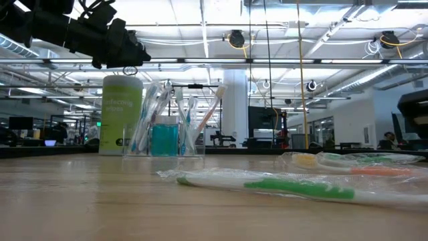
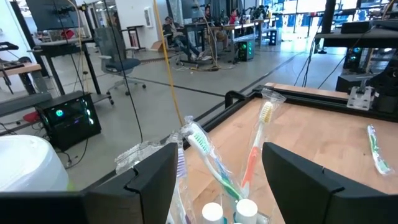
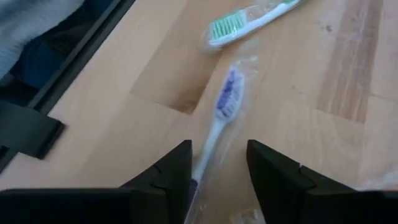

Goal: Pick & Place toothbrushing station
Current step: Put the purple toothbrush into the transparent organizer, then put the orange toothbrush into the transparent organizer

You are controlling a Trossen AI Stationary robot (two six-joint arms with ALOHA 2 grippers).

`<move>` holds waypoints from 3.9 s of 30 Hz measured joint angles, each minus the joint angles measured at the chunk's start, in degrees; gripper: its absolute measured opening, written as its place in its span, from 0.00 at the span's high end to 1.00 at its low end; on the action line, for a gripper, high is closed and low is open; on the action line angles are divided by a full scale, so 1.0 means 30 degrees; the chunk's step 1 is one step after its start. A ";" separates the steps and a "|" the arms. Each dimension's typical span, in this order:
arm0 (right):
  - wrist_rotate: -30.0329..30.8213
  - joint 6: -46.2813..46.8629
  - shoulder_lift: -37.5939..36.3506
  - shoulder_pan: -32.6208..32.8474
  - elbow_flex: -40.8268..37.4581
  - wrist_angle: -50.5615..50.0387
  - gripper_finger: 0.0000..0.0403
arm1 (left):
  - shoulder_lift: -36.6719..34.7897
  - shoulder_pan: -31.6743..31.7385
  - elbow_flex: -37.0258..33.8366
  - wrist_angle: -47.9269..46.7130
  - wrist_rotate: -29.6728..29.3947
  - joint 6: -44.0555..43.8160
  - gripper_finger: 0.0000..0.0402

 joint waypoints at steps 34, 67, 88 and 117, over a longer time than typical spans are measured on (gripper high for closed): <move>0.2396 -1.7167 -0.4708 -0.7313 -0.1010 1.7037 0.99 | -0.0007 0.0003 0.0000 0.0025 0.0007 0.0007 0.40; -0.2466 -0.7698 1.0327 -2.0204 1.1203 2.1766 0.99 | -0.0007 0.0022 0.0000 -0.0024 0.0932 0.0007 0.40; 0.1488 -1.0242 1.1029 -1.9694 1.0102 2.1108 0.99 | -0.0007 0.0022 0.0000 -0.0090 0.1209 0.0007 0.40; 0.2071 -1.2943 0.7745 -1.8350 0.9919 1.7142 0.68 | -0.0007 0.0022 0.0000 -0.0128 0.1239 -0.0015 0.40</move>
